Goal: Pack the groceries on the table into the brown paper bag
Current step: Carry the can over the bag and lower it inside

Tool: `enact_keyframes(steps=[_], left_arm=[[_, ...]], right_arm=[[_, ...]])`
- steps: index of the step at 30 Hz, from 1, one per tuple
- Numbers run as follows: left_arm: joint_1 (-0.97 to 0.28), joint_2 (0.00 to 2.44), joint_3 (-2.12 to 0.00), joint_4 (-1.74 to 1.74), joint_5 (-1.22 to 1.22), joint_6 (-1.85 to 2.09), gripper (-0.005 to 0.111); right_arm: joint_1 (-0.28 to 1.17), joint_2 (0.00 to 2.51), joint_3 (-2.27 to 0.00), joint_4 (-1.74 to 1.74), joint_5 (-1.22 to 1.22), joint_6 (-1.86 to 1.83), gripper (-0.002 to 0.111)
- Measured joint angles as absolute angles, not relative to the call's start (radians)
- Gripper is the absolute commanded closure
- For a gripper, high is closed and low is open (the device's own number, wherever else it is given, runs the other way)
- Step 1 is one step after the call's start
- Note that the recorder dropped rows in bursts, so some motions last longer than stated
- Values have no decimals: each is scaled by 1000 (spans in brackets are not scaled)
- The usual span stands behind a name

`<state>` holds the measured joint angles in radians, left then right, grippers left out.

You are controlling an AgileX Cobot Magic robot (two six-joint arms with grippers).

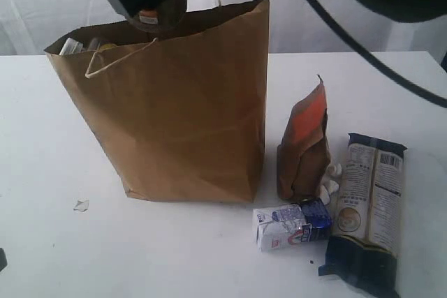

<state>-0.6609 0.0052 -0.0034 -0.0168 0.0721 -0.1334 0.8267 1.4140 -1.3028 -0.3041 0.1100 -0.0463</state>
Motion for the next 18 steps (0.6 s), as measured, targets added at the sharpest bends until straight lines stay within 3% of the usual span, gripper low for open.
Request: enact_keyframes(steps=[18], left_arm=[[-661, 5, -3, -17, 72, -133, 107]], right_arm=[[765, 1470, -1303, -311, 214, -54, 108]])
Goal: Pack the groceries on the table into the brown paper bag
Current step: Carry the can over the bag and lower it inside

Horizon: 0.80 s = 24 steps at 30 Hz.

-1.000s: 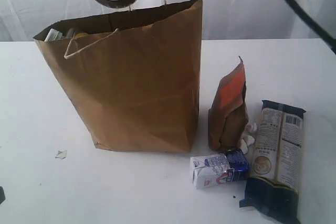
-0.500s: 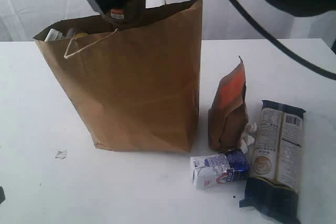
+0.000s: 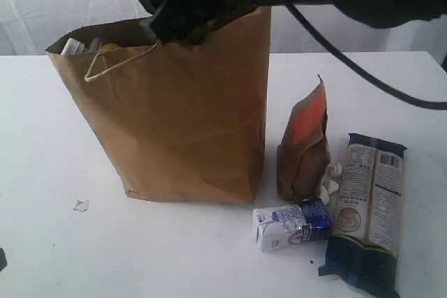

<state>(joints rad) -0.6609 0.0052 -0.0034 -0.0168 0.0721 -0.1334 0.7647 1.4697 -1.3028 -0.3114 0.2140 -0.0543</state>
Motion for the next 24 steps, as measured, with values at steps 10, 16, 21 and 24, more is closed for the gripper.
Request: enact_keyframes(steps=[10, 16, 21, 24], left_arm=[[-661, 5, -3, -17, 72, -133, 107], [-661, 5, -3, -17, 72, -133, 107], [-661, 5, -3, -17, 72, -133, 107], [-661, 5, -3, -17, 72, -133, 107]], right_arm=[[692, 1486, -1303, -320, 226, 0, 108], [692, 1488, -1303, -316, 257, 27, 108], [692, 1488, -1304, -316, 359, 27, 108], [692, 1488, -1304, -316, 397, 27, 108]])
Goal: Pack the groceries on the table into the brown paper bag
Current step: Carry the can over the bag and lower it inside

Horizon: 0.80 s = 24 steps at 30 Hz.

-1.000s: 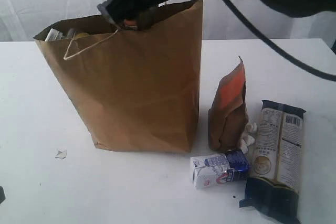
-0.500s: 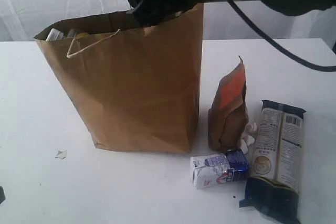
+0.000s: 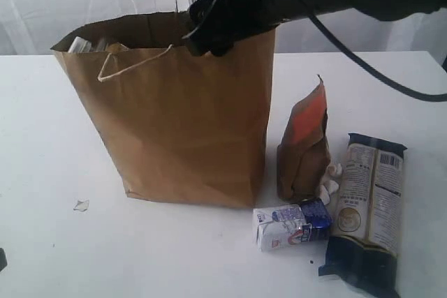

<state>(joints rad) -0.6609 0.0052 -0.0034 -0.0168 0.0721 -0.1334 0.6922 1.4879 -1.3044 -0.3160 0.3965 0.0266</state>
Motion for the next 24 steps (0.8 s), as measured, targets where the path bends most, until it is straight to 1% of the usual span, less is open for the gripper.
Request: enact_keyframes(steps=[8, 10, 11, 13, 16, 18, 20, 24], left_arm=[[-661, 5, -3, -17, 72, -133, 107], [-661, 5, -3, -17, 72, -133, 107], [-661, 5, -3, -17, 72, -133, 107], [-661, 5, -3, -17, 72, -133, 107], [-661, 5, -3, -17, 72, -133, 107], [-661, 5, -3, -17, 72, -133, 107], [-661, 5, -3, -17, 72, -133, 107], [-661, 5, -3, -17, 72, -133, 107]], right_arm=[[692, 1488, -1304, -316, 438, 50, 107], [692, 1488, -1304, -316, 451, 53, 101], [692, 1488, -1304, -316, 453, 53, 96], [692, 1488, -1304, -316, 458, 61, 83], [692, 1488, -1304, -316, 462, 67, 60], [692, 1488, -1304, -314, 462, 69, 50], [692, 1488, -1304, -314, 464, 74, 47], [692, 1488, -1304, -312, 464, 85, 47]])
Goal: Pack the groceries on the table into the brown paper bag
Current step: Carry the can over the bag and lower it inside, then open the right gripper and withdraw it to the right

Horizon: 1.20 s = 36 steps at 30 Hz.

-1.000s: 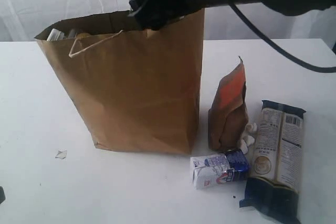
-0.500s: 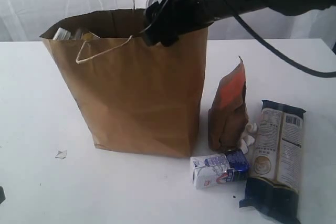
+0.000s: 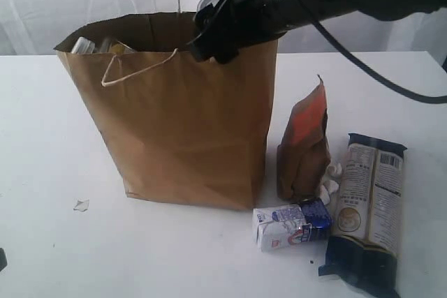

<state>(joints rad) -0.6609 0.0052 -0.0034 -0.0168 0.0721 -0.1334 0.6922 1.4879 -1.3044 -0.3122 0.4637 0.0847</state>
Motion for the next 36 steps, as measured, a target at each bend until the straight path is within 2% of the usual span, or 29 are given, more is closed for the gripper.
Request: enact_keyframes(steps=[5, 10, 12, 29, 36], left_arm=[[-661, 5, -3, -17, 72, -133, 107], [-661, 5, -3, -17, 72, -133, 107], [-661, 5, -3, -17, 72, -133, 107], [-661, 5, -3, -17, 72, -133, 107], [-661, 5, -3, -17, 72, -133, 107]], right_arm=[[692, 1488, -1304, -313, 464, 110, 42], [692, 1488, -1304, -313, 462, 114, 28], [692, 1488, -1306, -314, 445, 114, 25], [692, 1486, -1312, -342, 420, 117, 25], [692, 1414, -1312, -385, 433, 199, 29]])
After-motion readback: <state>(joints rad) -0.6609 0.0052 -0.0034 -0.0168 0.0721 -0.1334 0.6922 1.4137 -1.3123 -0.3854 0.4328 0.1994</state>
